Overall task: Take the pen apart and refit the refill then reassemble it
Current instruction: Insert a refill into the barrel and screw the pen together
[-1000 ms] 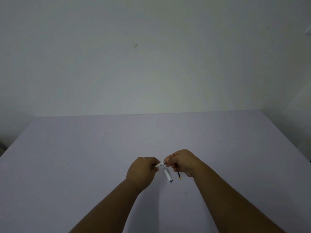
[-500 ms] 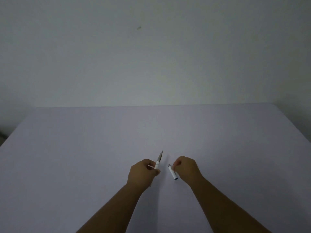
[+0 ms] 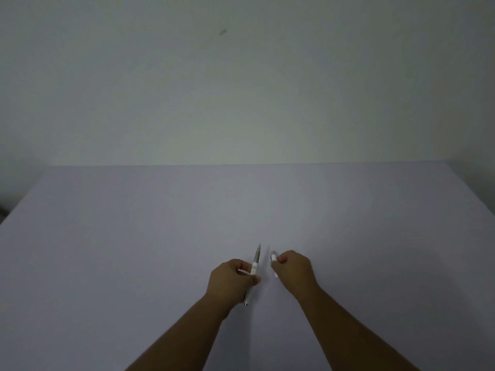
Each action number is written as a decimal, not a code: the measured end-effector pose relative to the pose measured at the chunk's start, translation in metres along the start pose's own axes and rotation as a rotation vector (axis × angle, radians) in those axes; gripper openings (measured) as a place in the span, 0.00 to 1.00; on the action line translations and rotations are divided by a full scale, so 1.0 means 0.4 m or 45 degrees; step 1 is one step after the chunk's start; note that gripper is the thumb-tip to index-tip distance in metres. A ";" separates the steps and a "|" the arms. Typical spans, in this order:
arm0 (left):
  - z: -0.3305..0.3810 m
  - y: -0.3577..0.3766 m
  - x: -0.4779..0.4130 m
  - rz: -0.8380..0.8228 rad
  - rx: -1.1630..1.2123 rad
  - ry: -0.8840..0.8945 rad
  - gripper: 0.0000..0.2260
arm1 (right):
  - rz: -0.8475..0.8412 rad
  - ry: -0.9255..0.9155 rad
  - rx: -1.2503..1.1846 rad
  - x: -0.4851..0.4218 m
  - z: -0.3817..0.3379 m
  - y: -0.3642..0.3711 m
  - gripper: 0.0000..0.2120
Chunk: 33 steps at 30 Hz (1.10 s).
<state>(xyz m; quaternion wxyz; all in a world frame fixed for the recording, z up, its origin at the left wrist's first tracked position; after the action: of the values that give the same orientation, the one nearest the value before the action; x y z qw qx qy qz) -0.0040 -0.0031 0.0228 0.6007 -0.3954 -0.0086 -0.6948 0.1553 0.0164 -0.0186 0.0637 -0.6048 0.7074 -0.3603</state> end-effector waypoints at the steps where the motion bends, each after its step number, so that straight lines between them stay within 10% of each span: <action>1: 0.001 0.000 0.000 -0.008 -0.005 0.002 0.05 | -0.010 0.062 -0.213 -0.007 -0.011 -0.010 0.12; 8: 0.010 0.005 0.009 -0.041 -0.051 0.034 0.05 | -0.133 0.254 -1.236 -0.015 -0.086 -0.070 0.07; 33: 0.019 0.033 0.024 0.011 -0.045 0.114 0.04 | -0.372 0.115 -0.903 0.036 -0.079 -0.071 0.08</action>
<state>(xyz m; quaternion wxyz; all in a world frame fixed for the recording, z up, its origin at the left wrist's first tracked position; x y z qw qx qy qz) 0.0117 -0.0110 0.0272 0.5965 -0.3745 0.0325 -0.7091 0.1580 0.0167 0.0264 -0.2327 -0.6673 0.6965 -0.1246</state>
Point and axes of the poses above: each hand's wrist, its own x-axis away from the middle knuckle, its own y-axis out of the palm, z = x × y, the point moved 1 cm from there along -x, towards the middle knuckle, and after that the axes turned 10 degrees about -x, right-handed, at the moved point
